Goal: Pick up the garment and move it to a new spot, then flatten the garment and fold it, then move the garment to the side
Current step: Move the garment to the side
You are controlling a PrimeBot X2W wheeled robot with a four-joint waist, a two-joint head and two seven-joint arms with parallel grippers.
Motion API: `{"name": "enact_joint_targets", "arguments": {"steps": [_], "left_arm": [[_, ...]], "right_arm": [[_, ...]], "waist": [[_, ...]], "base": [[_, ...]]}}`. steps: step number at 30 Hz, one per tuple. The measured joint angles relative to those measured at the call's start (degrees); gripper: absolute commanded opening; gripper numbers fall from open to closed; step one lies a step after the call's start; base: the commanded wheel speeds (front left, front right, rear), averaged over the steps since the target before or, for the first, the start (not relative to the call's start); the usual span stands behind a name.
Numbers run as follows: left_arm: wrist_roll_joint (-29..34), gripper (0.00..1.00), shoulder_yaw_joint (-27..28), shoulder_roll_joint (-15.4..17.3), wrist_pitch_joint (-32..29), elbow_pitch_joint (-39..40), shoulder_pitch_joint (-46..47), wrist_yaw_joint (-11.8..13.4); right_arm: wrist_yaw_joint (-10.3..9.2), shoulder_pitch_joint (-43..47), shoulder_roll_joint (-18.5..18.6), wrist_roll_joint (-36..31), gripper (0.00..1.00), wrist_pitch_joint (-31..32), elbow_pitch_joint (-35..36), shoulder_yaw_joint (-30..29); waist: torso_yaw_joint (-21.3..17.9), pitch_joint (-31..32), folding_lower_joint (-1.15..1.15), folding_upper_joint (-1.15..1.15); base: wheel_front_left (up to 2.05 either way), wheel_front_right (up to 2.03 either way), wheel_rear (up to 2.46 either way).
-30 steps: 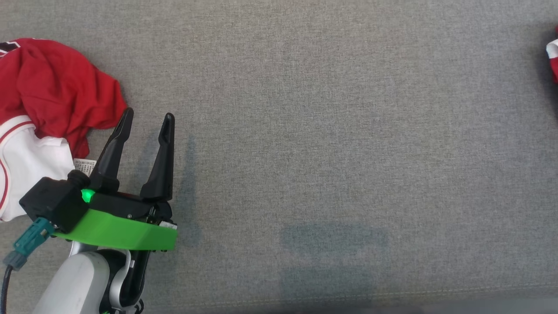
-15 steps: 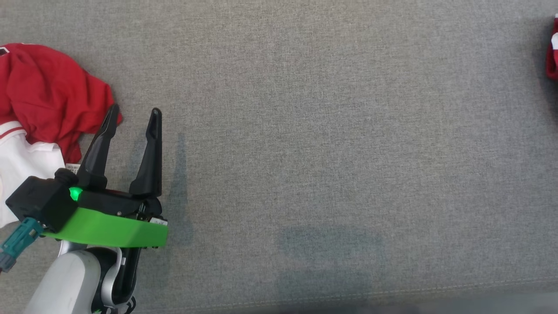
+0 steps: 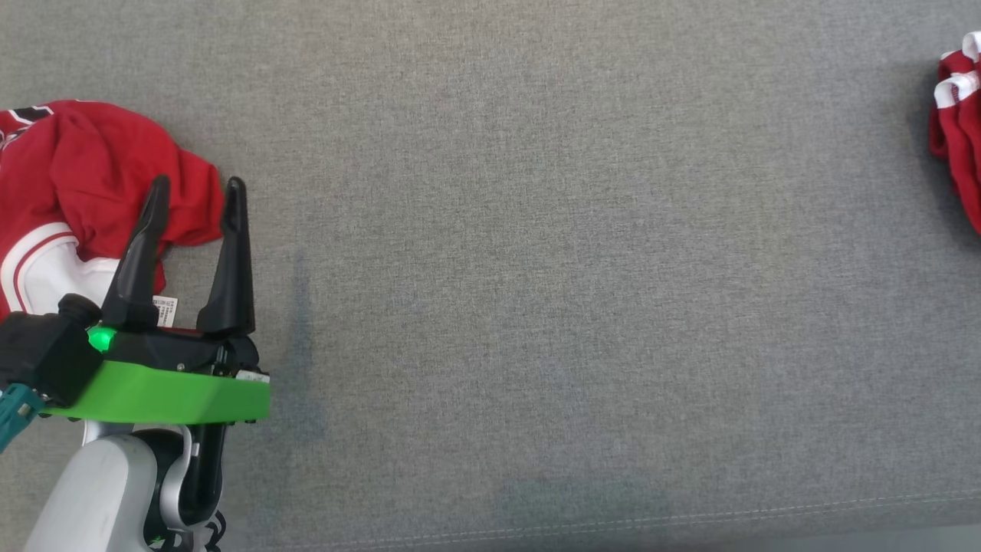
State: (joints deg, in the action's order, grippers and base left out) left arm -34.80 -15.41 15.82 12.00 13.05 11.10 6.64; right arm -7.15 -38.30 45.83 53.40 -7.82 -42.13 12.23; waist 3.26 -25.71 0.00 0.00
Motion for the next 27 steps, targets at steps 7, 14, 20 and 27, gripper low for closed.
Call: {"name": "enact_joint_targets", "arguments": {"steps": [7,14,20,27], "left_arm": [[-0.3,1.0,1.6,0.1,0.7,-4.6,0.0,0.0],[-1.8,1.0,2.2,0.1,1.2,-8.5,-1.8,-0.4],[-1.8,1.0,2.7,0.0,1.7,-12.3,-3.3,-0.6],[-1.0,1.0,0.6,-0.2,1.7,-16.4,-5.2,-1.7]], "right_arm": [[0.01,2.5,0.2,-3.3,1.0,-8.4,3.0,0.0],[0.13,7.8,-4.9,-5.7,1.0,-7.5,9.1,1.4],[-0.01,12.4,-9.3,-11.7,1.0,-7.2,16.9,-0.1],[-0.02,22.7,-15.6,-17.1,1.0,-7.2,21.9,0.3]], "waist": [[-0.6,3.6,0.0,0.0],[-1.4,8.4,0.0,0.0],[-1.9,13.0,0.0,0.0],[-1.9,18.4,0.0,0.0]], "base": [[0.0,0.0,0.0],[0.0,0.0,0.0],[0.0,0.0,0.0],[0.0,0.0,0.0]]}}
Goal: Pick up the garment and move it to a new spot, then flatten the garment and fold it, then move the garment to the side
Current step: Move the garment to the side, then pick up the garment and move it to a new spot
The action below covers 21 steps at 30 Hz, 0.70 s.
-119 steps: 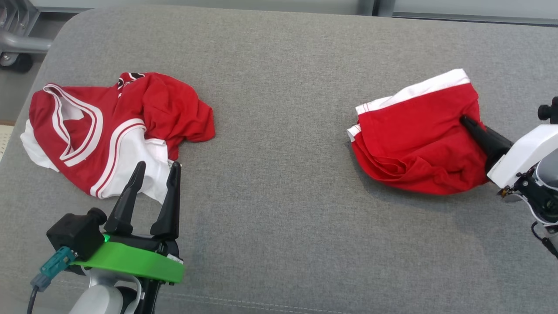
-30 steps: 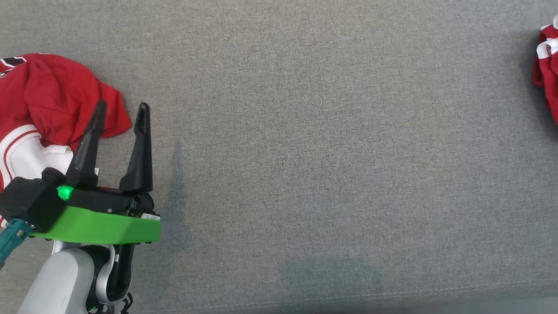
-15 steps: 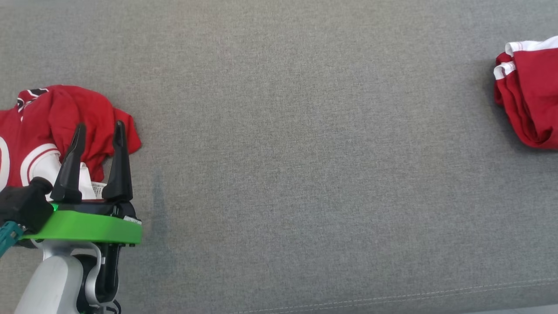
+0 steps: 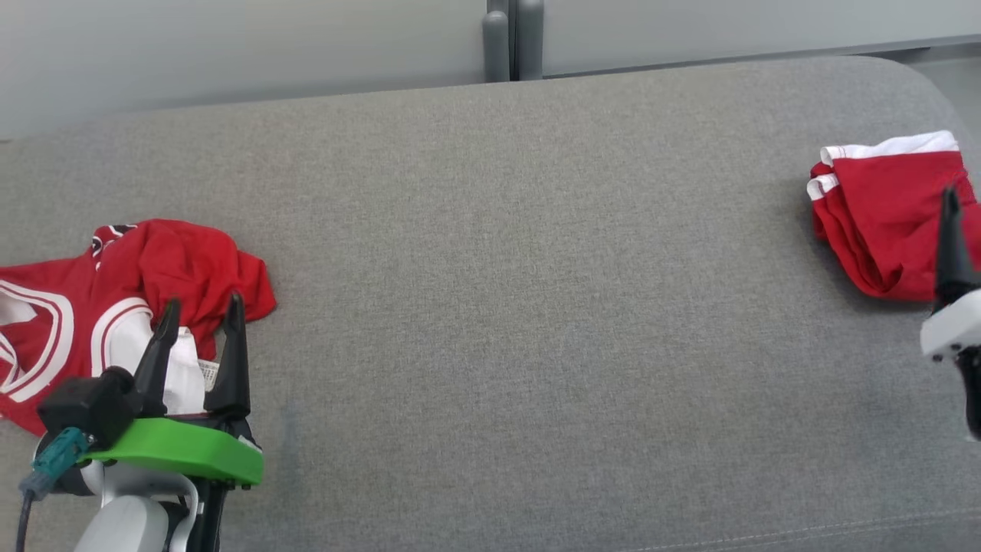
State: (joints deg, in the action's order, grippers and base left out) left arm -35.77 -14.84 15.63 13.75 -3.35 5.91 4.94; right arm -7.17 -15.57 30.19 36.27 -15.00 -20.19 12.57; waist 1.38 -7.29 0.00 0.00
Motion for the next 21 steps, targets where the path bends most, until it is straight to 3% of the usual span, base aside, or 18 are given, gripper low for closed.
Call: {"name": "enact_joint_targets", "arguments": {"steps": [6,12,21], "left_arm": [[0.9,1.0,-1.0,0.0,0.0,-3.0,-1.4,-0.9],[1.3,1.0,0.0,1.2,0.1,-4.1,-2.9,-1.2],[1.3,1.0,0.0,1.5,0.2,-4.4,-3.0,-1.4]], "right_arm": [[0.0,8.1,-4.3,-4.5,1.0,0.0,1.2,1.1],[0.0,10.4,-7.4,-9.0,1.0,0.0,4.3,2.3],[-0.01,13.9,-9.4,-13.5,1.0,0.0,6.7,-2.5]], "waist": [[0.7,4.1,0.0,0.0],[1.8,6.9,0.0,0.0],[2.7,5.8,0.0,0.0]], "base": [[0.0,0.0,0.0],[0.0,0.0,0.0],[0.0,0.0,0.0]]}}
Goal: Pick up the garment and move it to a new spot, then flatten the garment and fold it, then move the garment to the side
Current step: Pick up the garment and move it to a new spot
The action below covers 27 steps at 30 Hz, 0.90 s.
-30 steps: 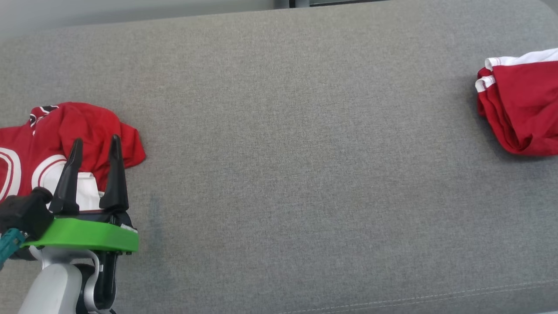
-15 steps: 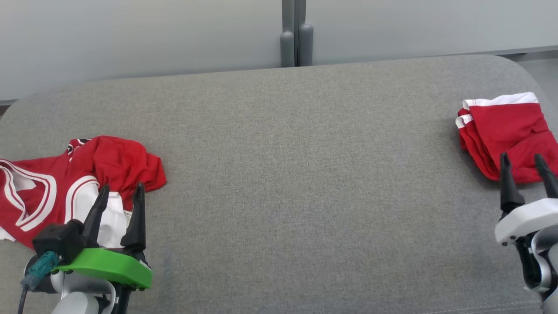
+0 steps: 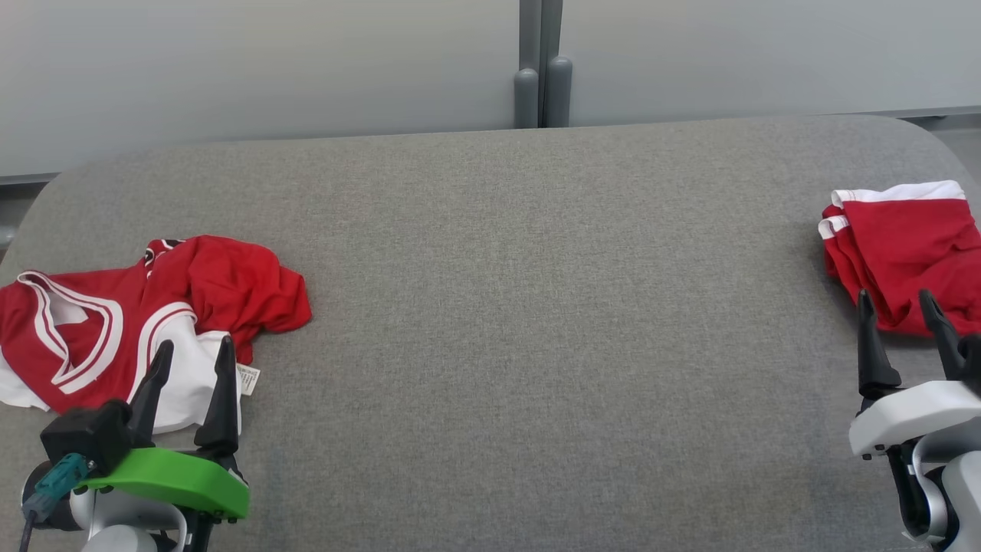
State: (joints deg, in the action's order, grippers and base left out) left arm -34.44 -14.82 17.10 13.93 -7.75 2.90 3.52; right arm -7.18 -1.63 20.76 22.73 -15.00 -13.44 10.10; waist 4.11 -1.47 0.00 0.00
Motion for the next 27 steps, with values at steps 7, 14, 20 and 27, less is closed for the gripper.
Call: {"name": "enact_joint_targets", "arguments": {"steps": [7,14,20,27], "left_arm": [[0.2,1.0,0.0,-0.4,0.0,-1.1,0.3,-0.5],[0.1,1.0,0.4,-1.6,0.3,-0.6,1.6,-0.5],[-0.1,1.0,4.2,-2.2,0.4,-0.5,1.4,0.1],[-0.1,1.0,8.6,-2.8,0.5,0.7,-2.2,1.3]], "right_arm": [[0.0,1.9,-1.9,-2.9,1.0,0.0,1.9,-2.0],[0.0,2.1,-0.9,-5.4,1.0,0.0,5.8,-1.1],[0.79,0.7,-0.7,-7.3,1.0,0.0,6.7,3.6],[3.13,-2.7,-1.0,-9.1,1.0,0.5,7.1,7.6]], "waist": [[1.0,-0.5,0.0,0.0],[3.4,-1.6,0.0,0.0],[7.3,-2.2,0.0,0.0],[12.7,-2.6,0.0,0.0]], "base": [[0.0,0.0,0.0],[0.0,0.0,0.0],[0.0,0.0,0.0],[0.0,0.0,0.0]]}}
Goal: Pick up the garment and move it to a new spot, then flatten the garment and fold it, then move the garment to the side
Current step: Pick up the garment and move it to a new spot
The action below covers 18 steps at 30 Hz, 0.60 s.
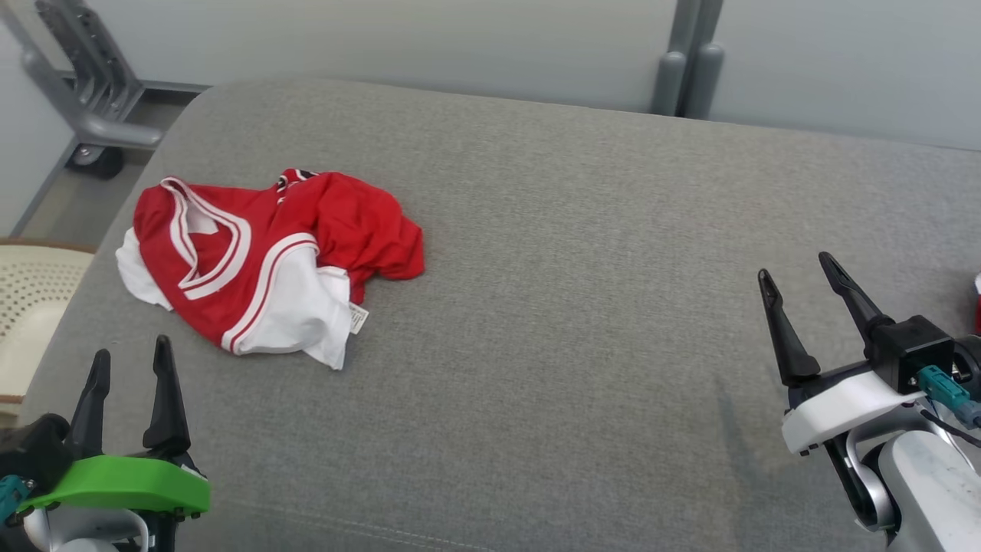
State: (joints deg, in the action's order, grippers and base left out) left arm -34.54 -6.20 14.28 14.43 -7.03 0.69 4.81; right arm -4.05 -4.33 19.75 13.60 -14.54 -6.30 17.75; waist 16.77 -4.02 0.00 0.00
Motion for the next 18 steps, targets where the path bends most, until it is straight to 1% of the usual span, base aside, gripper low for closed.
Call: {"name": "enact_joint_targets", "arguments": {"steps": [3,4,6,8,9,11,15,17,18], "left_arm": [[0.0,1.0,0.5,-0.3,0.0,0.2,-0.5,0.0],[0.0,1.0,0.5,-0.3,0.0,0.5,-0.8,0.0],[0.0,1.0,0.2,-0.3,0.0,0.7,-0.8,0.0],[0.0,1.0,-0.5,-0.3,0.0,0.8,-0.8,-0.6],[0.0,1.0,-0.8,-0.4,0.0,0.9,-0.7,-0.9],[0.0,1.0,-0.3,-0.4,0.0,1.0,-0.7,-1.3],[-0.1,1.0,0.2,-0.3,0.0,1.3,-0.7,-1.9],[-1.2,1.0,0.1,-0.4,0.0,1.7,-0.6,-2.9],[-2.3,1.0,0.1,-0.5,-0.1,1.9,-0.4,-3.3]], "right_arm": [[0.0,-0.1,-0.1,0.0,1.0,0.0,-0.3,0.2],[-0.01,-0.1,-0.3,0.0,1.0,0.3,-0.6,0.1],[-0.08,-0.1,-0.3,0.0,1.0,0.5,-0.6,-0.3],[-0.25,0.1,-0.2,0.0,1.0,0.5,-0.7,-1.1],[-0.63,0.2,-0.2,0.0,1.0,0.6,-0.6,-1.5],[-0.64,0.2,-0.2,0.0,1.0,0.8,-0.6,-1.5],[-0.68,0.2,-0.2,0.0,1.0,1.2,-0.3,-1.8],[-0.79,0.2,-0.1,0.0,1.0,1.6,0.2,-2.2],[-1.15,0.2,0.1,0.0,1.0,1.7,0.5,-2.4]], "waist": [[1.6,0.0,0.0,0.0],[3.2,0.0,0.0,0.0],[4.8,0.1,0.0,0.0],[6.4,0.0,0.0,0.0],[7.9,0.0,0.0,0.0],[9.4,-0.2,0.0,0.0],[11.7,-0.7,0.0,0.0],[12.3,-1.3,0.0,0.0],[12.5,-1.7,0.0,0.0]], "base": [[0.0,0.0,0.0],[0.0,0.0,0.0],[0.0,0.0,0.0],[0.0,0.0,0.0],[0.0,0.0,0.0],[0.0,0.0,0.0],[0.0,0.0,0.0],[0.0,0.0,0.0],[0.0,0.0,0.0]]}}
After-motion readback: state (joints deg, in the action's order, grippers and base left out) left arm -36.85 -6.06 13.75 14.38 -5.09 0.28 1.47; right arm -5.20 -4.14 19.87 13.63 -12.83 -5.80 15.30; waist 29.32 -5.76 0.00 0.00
